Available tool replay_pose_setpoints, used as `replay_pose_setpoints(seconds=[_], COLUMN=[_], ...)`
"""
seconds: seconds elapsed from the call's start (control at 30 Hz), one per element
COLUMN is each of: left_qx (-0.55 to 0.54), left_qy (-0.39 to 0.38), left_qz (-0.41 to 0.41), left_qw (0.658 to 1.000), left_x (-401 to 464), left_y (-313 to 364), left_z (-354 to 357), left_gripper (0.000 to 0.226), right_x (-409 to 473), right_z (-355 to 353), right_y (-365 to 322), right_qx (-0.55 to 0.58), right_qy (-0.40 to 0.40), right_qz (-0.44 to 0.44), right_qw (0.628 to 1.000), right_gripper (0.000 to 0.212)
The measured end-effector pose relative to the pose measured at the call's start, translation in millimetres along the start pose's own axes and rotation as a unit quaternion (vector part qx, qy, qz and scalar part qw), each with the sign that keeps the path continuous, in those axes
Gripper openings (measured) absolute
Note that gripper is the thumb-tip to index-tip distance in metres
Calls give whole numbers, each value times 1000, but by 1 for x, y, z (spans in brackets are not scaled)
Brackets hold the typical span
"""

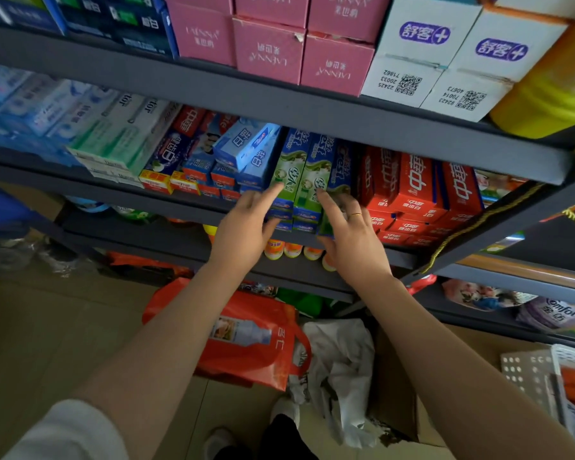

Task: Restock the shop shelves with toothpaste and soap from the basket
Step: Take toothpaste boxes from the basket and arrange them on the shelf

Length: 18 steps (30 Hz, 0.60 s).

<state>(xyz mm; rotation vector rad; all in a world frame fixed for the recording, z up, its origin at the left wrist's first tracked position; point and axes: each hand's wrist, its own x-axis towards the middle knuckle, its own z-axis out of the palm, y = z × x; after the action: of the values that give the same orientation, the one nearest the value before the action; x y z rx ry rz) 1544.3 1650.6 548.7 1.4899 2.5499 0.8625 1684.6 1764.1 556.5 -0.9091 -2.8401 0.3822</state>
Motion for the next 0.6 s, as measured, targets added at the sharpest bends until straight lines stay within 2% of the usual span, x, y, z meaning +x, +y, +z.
replay_pose_setpoints(seconds=[0.1,0.2,0.3,0.47,0.6], left_qx=[-14,-22,-37,11,36], left_qy=[11,40,57,21,22], left_qz=[-32,-25,-30,-52,-49], left_qw=[999,999,997,998,998], left_x=[2,1,2,0,-2], left_y=[2,6,8,2,1], left_z=[4,10,12,20,25], left_gripper=[53,50,48,63,65], right_x=[4,12,17,23,22], right_z=[1,4,5,4,3], right_y=[-3,-8,-10,-13,-16], right_qx=[-2,-41,-17,-11,13], right_qy=[22,18,18,60,76], right_qz=[12,45,37,37,60], right_qw=[1000,998,999,997,995], right_gripper=[73,76,74,62,60])
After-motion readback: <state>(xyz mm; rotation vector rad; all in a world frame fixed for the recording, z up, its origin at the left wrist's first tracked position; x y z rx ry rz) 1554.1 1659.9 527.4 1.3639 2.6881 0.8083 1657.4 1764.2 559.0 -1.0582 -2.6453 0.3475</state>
